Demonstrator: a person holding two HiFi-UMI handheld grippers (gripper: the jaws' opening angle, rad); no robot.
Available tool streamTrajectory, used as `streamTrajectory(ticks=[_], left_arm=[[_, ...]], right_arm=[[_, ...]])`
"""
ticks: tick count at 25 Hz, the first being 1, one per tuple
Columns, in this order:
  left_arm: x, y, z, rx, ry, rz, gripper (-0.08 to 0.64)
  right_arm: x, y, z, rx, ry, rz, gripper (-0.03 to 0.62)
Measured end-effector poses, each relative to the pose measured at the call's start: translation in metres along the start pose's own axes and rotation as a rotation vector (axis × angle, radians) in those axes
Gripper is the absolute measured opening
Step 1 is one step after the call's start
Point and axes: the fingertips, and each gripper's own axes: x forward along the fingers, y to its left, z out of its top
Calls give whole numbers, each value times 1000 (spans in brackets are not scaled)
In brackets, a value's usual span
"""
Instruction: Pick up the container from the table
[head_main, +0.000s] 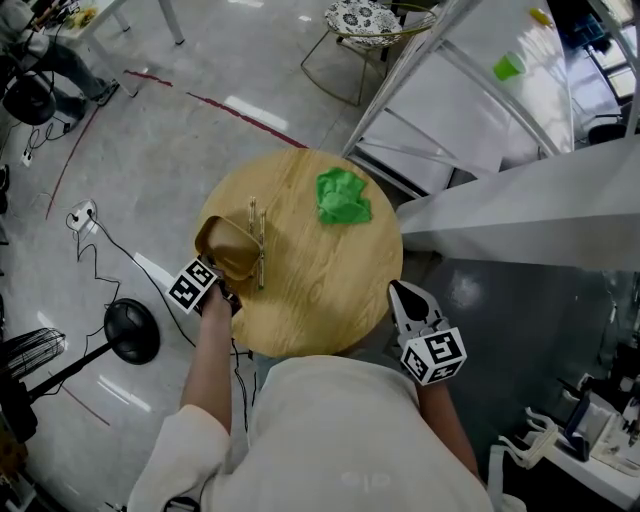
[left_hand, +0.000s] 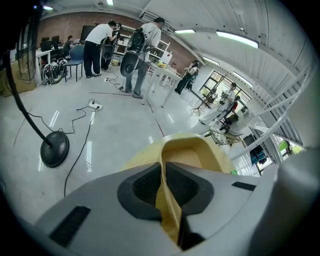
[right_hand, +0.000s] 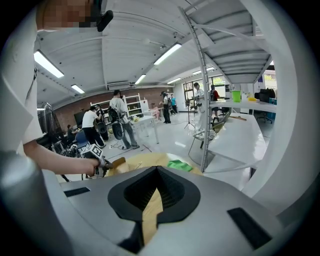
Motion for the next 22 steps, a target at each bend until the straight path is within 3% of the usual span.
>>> streamTrajectory(ticks=[12, 22], left_arm=[[-32, -10, 20, 102, -28, -131, 31], [-102, -31, 58, 285, -68, -296, 29]], right_arm=[[-5, 36, 13, -29, -35, 9, 25], [-4, 94, 39, -50, -117, 48, 25]])
